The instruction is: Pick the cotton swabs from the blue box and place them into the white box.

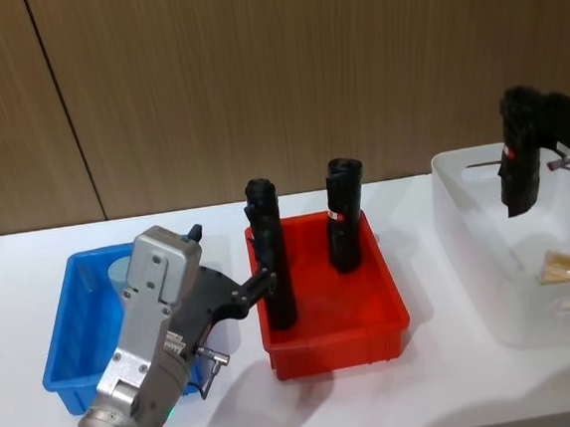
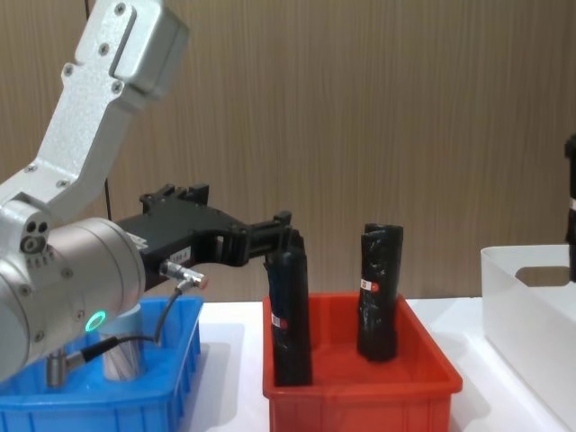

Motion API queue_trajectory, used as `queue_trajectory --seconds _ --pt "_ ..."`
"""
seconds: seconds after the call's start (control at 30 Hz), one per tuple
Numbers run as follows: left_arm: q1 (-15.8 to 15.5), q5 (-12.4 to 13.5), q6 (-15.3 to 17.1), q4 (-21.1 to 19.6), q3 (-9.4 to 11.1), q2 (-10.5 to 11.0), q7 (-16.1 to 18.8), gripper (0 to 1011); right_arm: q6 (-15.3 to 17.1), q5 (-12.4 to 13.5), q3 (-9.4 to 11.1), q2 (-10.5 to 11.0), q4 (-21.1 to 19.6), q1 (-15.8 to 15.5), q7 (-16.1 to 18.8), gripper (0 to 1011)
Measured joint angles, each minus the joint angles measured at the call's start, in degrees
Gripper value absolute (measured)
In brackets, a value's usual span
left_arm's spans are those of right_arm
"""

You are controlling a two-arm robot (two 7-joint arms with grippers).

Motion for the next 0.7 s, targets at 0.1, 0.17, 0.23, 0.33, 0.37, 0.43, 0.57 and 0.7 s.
queue_trajectory --seconds 0.1,0.17,0.23,0.33,0.37,0.43,0.57,0.7 --pt "0.0 0.0 0.0 0.0 0.0 0.0 0.0 1004 -0.54 0.04 -0.08 -0.1 1.74 0.52 0.03 366" --pt "0.0 0.0 0.0 0.0 0.0 0.0 0.0 1004 -0.93 0.08 -0.12 -0.18 3.06 0.92 0.07 366" --pt "0.0 0.0 0.0 0.0 0.0 0.0 0.0 1004 -1.25 0.17 -0.19 -0.25 4.08 1.26 0.11 366" --pt "0.0 0.0 0.0 0.0 0.0 0.0 0.0 1004 -1.55 0.33 -0.24 -0.31 4.99 1.52 0.16 366" --pt "0.0 0.0 0.0 0.0 0.0 0.0 0.0 1004 -1.72 0.4 -0.27 -0.36 5.58 1.7 0.21 367" --pt "0.0 0.0 0.0 0.0 0.0 0.0 0.0 1004 -1.86 0.44 -0.29 -0.39 6.03 1.83 0.26 409" --pt "0.0 0.0 0.0 0.0 0.0 0.0 0.0 1004 -2.39 0.56 -0.36 -0.48 7.03 2.19 0.4 536" --pt "0.0 0.0 0.0 0.0 0.0 0.0 0.0 1004 -2.75 0.78 -0.4 -0.54 7.58 2.38 0.46 636"
